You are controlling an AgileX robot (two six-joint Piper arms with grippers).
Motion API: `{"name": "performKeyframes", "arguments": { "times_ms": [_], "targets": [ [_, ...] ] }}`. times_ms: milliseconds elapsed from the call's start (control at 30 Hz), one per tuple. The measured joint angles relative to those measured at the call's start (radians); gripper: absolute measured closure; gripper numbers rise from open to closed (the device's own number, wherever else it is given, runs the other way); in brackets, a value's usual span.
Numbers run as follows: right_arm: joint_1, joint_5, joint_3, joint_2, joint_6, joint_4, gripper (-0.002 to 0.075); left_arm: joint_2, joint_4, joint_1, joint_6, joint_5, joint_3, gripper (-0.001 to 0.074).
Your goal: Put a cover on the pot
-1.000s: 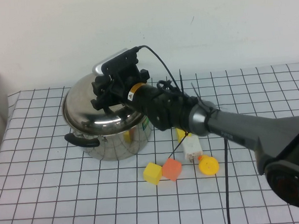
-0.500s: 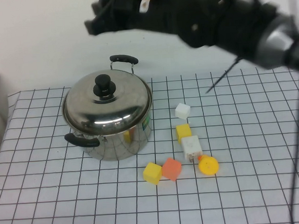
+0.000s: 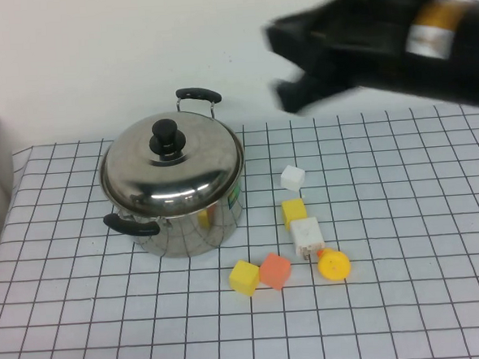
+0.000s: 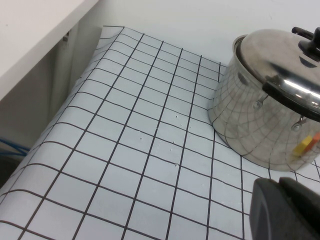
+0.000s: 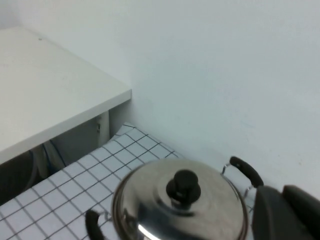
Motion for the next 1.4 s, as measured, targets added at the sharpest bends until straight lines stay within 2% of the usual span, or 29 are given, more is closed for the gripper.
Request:
{"name": "performKeyframes", "arguments": {
  "times_ms": [533, 933, 1033, 1133, 1300, 1400],
  "targets": [
    [-0.009, 0.095, 0.710, -0.819, 0.028, -0.081, 0.0703, 0.000, 0.000, 0.000, 0.000, 0.000, 0.000, 0.0738],
    [-0.025, 0.063, 1.066, -1.122, 0.088, -0.082, 0.0704, 0.000, 0.000, 0.000, -0.003, 0.000, 0.000, 0.0738],
    [-0.115, 0.063, 1.135, -1.175, 0.089, -0.075, 0.0704, 0.000, 0.000, 0.000, -0.003, 0.000, 0.000, 0.0738],
    [-0.275, 0.065, 1.186, -1.243, 0.087, -0.066, 0.0704, 0.000, 0.000, 0.000, -0.003, 0.000, 0.000, 0.0738],
    [-0.602, 0.063, 1.277, -1.399, 0.053, -0.066, 0.0705, 0.000, 0.000, 0.000, -0.003, 0.000, 0.000, 0.0738],
    [-0.722, 0.067, 1.308, -1.451, 0.051, -0.066, 0.0705, 0.000, 0.000, 0.000, -0.003, 0.000, 0.000, 0.0738]
  ]
}}
